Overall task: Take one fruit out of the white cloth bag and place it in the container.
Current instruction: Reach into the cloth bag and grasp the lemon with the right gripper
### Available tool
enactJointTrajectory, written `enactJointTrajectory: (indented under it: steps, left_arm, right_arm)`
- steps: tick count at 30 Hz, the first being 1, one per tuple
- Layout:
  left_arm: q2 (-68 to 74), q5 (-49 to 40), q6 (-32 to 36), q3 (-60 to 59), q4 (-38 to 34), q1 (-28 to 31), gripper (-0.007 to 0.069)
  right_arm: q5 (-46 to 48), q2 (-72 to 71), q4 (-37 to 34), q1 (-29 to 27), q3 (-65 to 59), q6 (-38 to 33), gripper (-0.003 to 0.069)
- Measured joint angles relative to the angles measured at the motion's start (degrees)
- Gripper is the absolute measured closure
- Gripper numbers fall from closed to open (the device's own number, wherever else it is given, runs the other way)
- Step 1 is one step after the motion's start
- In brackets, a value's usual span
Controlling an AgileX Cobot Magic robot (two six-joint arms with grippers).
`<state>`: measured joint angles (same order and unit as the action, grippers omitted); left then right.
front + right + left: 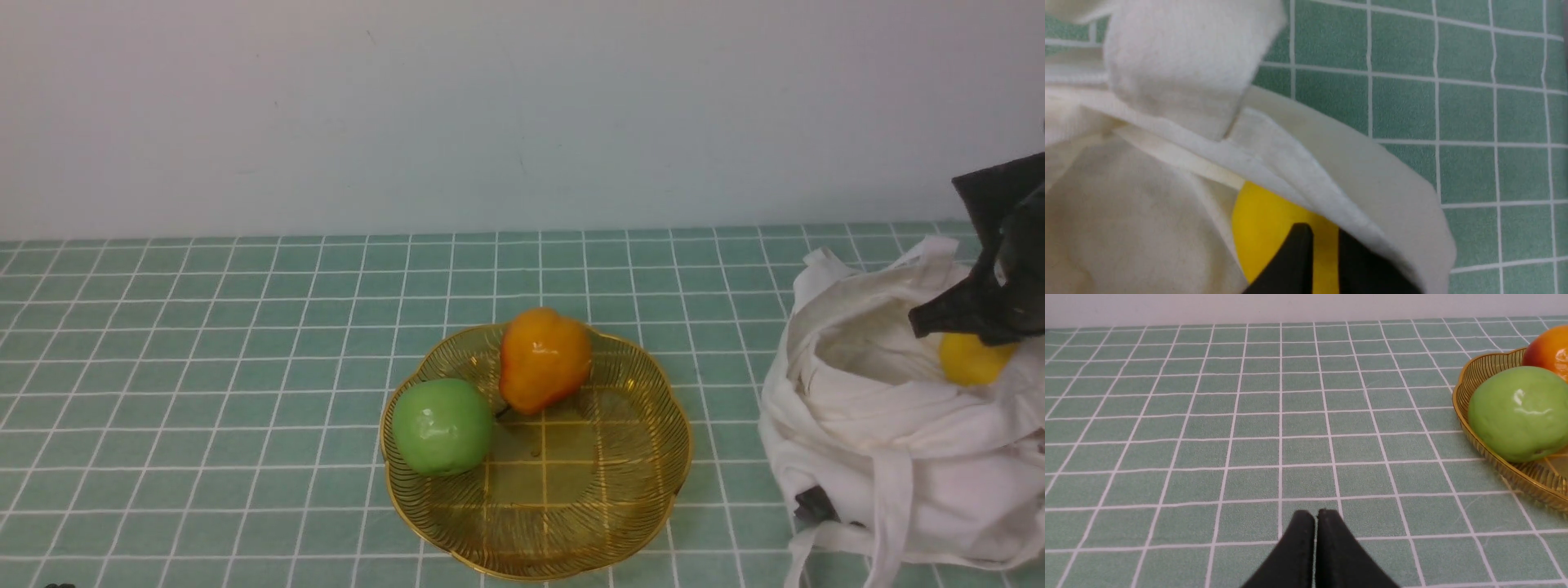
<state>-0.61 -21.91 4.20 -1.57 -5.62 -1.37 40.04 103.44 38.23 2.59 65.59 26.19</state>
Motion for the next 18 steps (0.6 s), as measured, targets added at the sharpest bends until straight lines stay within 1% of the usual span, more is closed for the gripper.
enactJointTrajectory:
  steps: [1,2,6,7,8,9,11,14,15,17,18]
  left_arm:
    - [0.0,0.0,0.0,0.0,0.0,0.0,0.0632]
    - [0.0,0.0,0.0,0.0,0.0,0.0,0.0632]
    - [0.0,0.0,0.0,0.0,0.0,0.0,0.0632]
    - [0.0,0.0,0.0,0.0,0.0,0.0,0.0632]
    - [0.0,0.0,0.0,0.0,0.0,0.0,0.0632]
    - [0.0,0.0,0.0,0.0,0.0,0.0,0.0632]
    - [0.0,0.0,0.0,0.0,0.0,0.0,0.0632]
    - [0.0,0.0,0.0,0.0,0.0,0.0,0.0632]
    - [0.0,0.0,0.0,0.0,0.0,0.0,0.0632]
    - [0.0,0.0,0.0,0.0,0.0,0.0,0.0632]
    - [0.0,0.0,0.0,0.0,0.0,0.0,0.0632]
  right_arm:
    - [-1.7,0.1,0.4,0.0,0.0,0.1,0.0501]
    - [-2.7,0.2,0.4,0.0,0.0,0.1,0.0456]
    - [-4.3,0.2,0.7,0.0,0.0,0.2,0.032]
    - [-4.3,0.2,0.7,0.0,0.1,0.2,0.0305]
    - [-4.6,0.4,1.0,0.0,0.1,0.3,0.0244]
    - [-4.6,0.5,1.0,0.0,0.1,0.3,0.0237]
    - [-4.9,1.2,1.8,0.0,0.1,0.8,0.0175]
    - [-4.8,3.5,4.8,0.0,0.1,4.4,0.011]
    - [-4.6,4.1,5.9,0.0,0.1,5.8,0.0101]
    - [-4.2,5.4,10.3,0.0,0.1,10.8,0.0088]
    - [-4.2,5.5,11.1,0.0,0.1,12.3,0.0086]
